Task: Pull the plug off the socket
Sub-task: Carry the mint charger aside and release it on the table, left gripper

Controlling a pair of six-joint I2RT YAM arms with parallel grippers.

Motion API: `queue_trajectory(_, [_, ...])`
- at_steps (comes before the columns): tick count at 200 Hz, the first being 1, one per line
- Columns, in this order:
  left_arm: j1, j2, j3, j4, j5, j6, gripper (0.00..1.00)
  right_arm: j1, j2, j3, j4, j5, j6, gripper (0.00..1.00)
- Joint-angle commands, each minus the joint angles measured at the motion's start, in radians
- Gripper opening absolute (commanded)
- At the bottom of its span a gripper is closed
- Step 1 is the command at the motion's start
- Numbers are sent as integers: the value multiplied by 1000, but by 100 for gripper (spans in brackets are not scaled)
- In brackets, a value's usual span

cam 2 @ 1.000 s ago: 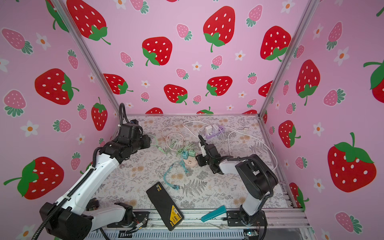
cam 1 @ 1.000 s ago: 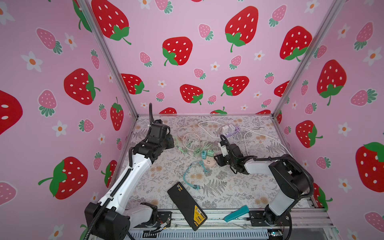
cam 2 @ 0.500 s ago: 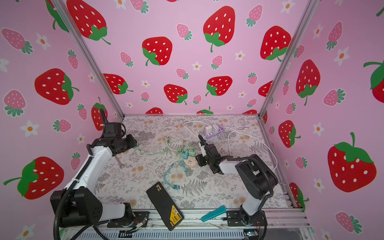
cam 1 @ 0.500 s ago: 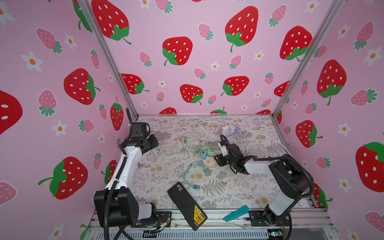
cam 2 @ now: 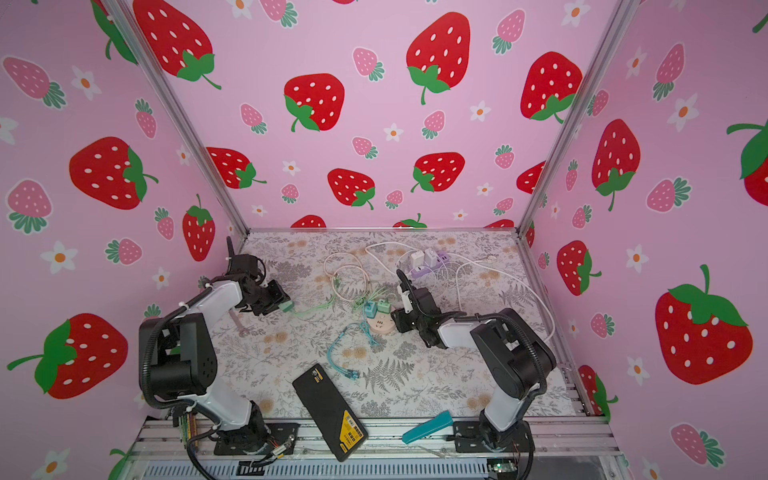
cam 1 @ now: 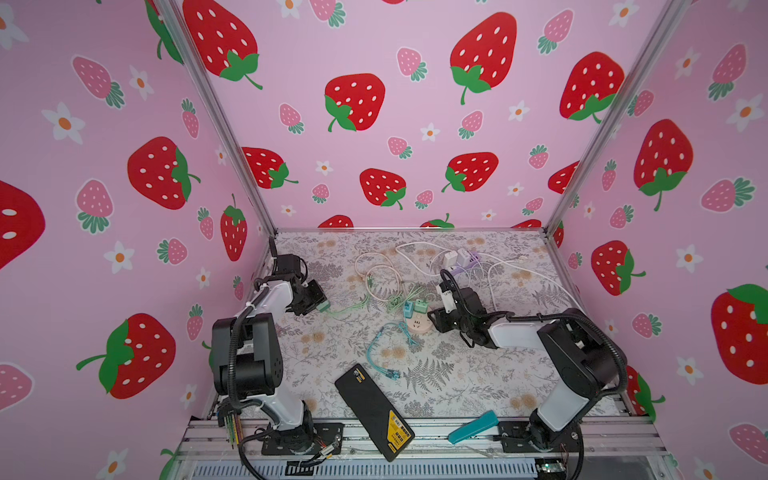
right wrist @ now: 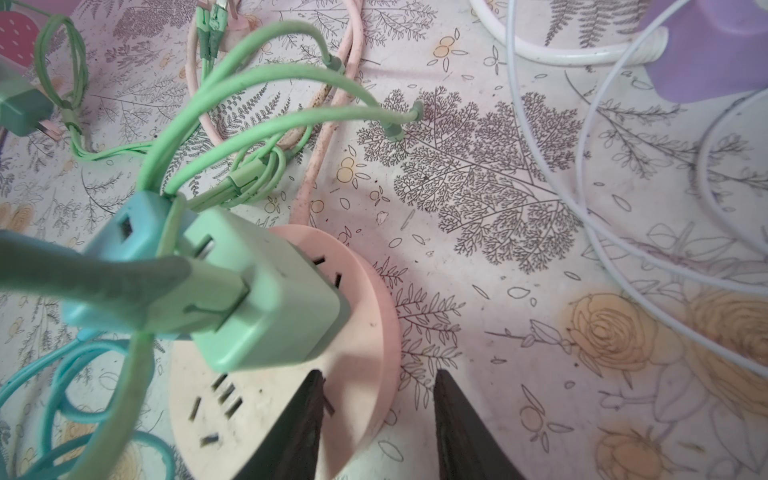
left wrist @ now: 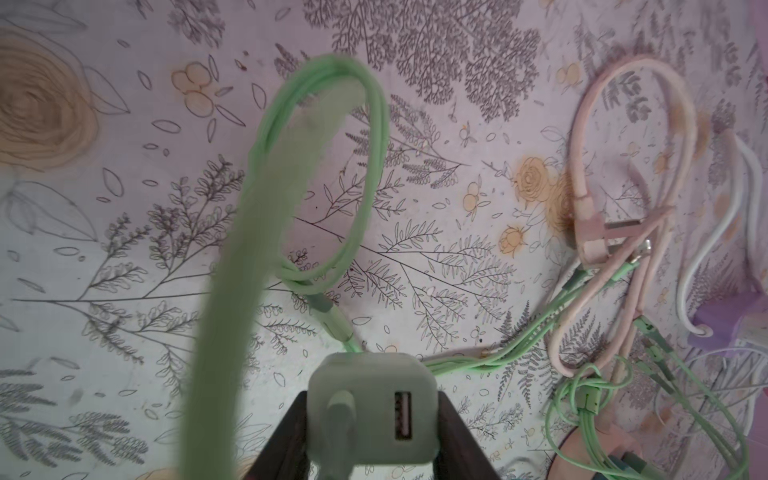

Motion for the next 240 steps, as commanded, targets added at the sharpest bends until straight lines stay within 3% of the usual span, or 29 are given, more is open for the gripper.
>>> queue_trajectory(1, [0, 10, 8, 1, 18, -4, 22, 23, 84, -52, -262, 28, -25, 45])
queue_trajectory(30, [1, 42, 30, -22, 3, -3, 35, 23, 96, -45, -268, 26, -27, 45])
queue_trajectory(72, [-2, 67, 45, -51, -20, -1, 39, 23, 82, -51, -264, 26, -26, 45])
queue_trajectory(144, [-3, 34, 96, -93, -38, 36, 59, 23, 79, -54, -262, 29, -24, 45])
queue_trajectory(240, [-12, -96, 129, -152, -87, 50, 63, 23, 67, -59, -261, 43, -17, 47])
